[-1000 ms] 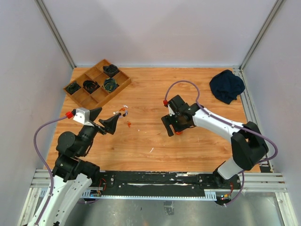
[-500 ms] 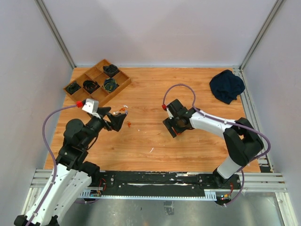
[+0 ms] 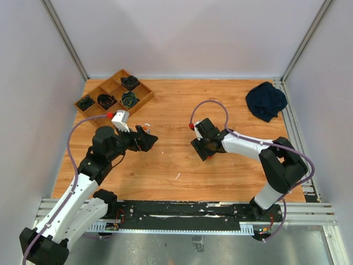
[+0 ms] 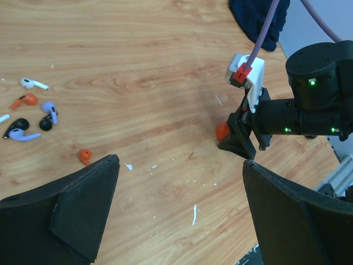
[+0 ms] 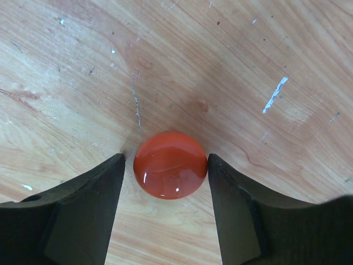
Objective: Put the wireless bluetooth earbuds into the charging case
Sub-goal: Pick up the charging case at the center of the board.
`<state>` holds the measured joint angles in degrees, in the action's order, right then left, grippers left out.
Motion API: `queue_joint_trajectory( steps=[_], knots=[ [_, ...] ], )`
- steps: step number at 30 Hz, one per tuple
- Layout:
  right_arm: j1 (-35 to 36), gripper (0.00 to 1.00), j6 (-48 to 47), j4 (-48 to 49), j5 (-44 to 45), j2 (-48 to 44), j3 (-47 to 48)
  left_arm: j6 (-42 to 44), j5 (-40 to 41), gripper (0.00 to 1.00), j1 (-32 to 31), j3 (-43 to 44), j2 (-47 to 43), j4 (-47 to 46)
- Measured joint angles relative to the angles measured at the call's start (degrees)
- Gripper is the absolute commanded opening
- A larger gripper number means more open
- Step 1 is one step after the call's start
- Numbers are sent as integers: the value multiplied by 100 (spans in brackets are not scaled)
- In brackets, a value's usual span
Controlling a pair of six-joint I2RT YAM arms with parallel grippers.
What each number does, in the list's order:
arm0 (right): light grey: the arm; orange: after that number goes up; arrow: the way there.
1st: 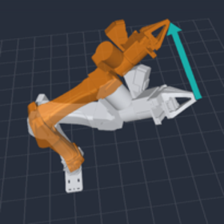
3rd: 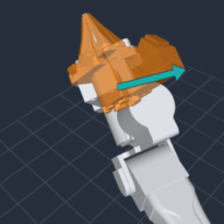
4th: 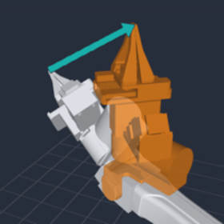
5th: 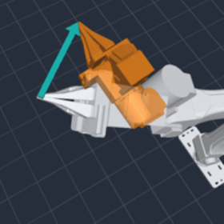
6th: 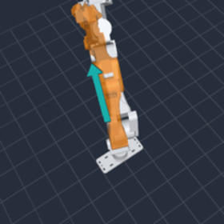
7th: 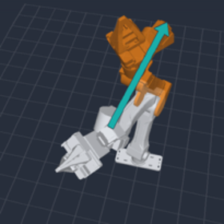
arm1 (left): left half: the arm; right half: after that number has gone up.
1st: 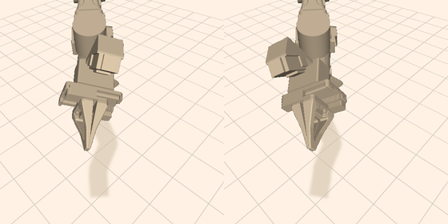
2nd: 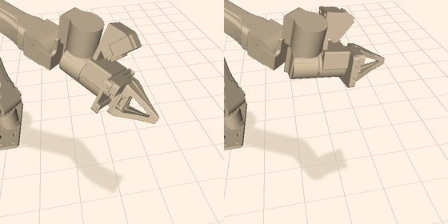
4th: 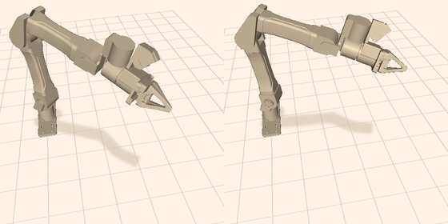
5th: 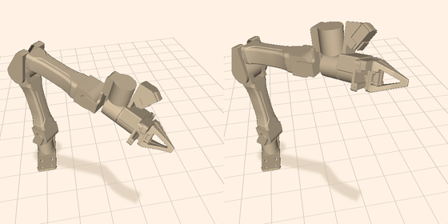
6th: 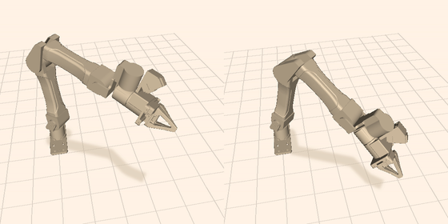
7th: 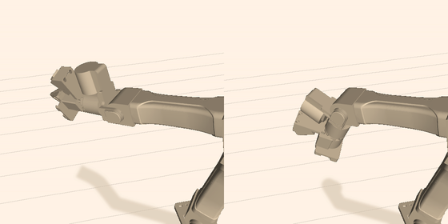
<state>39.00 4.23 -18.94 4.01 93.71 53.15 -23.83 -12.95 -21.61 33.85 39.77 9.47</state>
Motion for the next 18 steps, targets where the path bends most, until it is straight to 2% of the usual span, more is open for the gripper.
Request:
queue_joint_trajectory(
  steps=[9, 18],
  knots=[
    [0, 67, 20, 280, -37, -210, -275, -393, -702, 99, -2, -262, 367, -415],
    [0, 66, 17, 280, -273, -238, -317, -581, -1078, 97, -2, -376, 492, -638]
  ],
)
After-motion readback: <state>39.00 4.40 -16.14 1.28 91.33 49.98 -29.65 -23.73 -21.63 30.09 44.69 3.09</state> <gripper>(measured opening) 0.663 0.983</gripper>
